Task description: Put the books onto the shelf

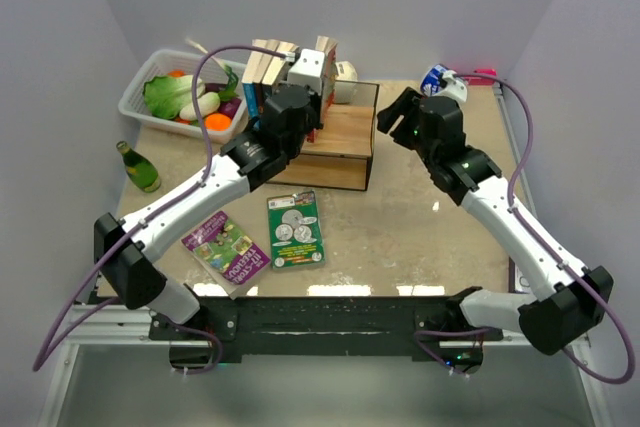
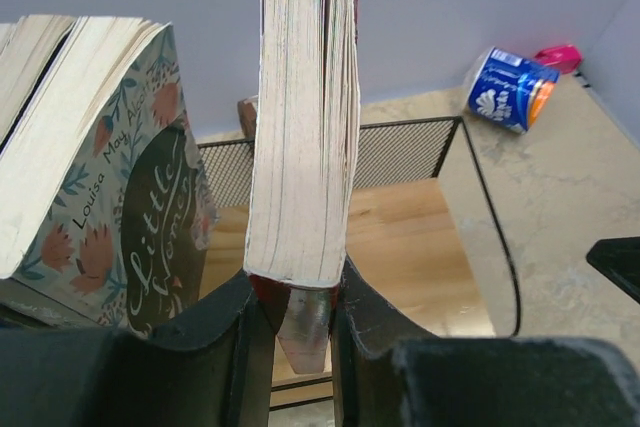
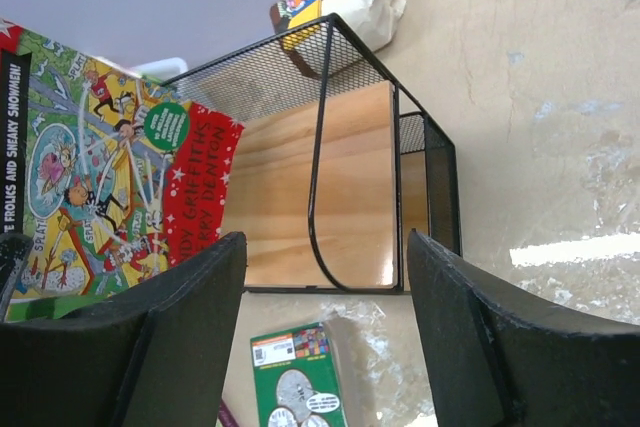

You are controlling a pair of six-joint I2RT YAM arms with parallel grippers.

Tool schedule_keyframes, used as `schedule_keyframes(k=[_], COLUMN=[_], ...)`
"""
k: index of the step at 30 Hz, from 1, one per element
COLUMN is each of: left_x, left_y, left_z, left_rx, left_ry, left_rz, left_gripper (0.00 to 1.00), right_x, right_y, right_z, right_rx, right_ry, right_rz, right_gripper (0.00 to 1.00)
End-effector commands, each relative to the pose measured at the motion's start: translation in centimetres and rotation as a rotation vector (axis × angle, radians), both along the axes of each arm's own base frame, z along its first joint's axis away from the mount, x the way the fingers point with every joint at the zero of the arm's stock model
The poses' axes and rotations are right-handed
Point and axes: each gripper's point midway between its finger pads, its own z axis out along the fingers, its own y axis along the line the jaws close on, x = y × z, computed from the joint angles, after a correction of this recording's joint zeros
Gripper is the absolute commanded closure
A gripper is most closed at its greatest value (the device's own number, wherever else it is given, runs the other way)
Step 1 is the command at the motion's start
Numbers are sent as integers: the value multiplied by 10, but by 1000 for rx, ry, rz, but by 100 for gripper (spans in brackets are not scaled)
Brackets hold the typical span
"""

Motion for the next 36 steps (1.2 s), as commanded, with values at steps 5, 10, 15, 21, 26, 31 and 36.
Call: schedule_keyframes(k=[5, 10, 15, 21, 26, 31, 36], left_x=[32, 40, 42, 38, 37, 36, 35], left_y=[20, 27, 30, 38, 51, 63, 74], left_z=[37, 35, 26, 17, -1, -9, -12], left_rx=[-77, -83, -72, -76, -85, -133, -143], left_ry=[-23, -12, 3, -14, -28, -63, -82], left_rz=[70, 84, 97, 125, 180, 248, 296], left_gripper=[100, 100, 100, 100, 100, 100, 100], right_x=[27, 35, 42, 45, 46, 48, 48], right_y=[3, 8, 11, 14, 15, 18, 19], right_z=[20, 15, 2, -8, -13, -14, -19], right_rx=[15, 7, -12, -18, -16, -16, -19], right_ry=[-74, -66, -41, -29, -23, -23, -14], right_rz=[-47, -38, -36, -33, -28, -21, -17], right_gripper=[34, 34, 34, 35, 36, 36, 36])
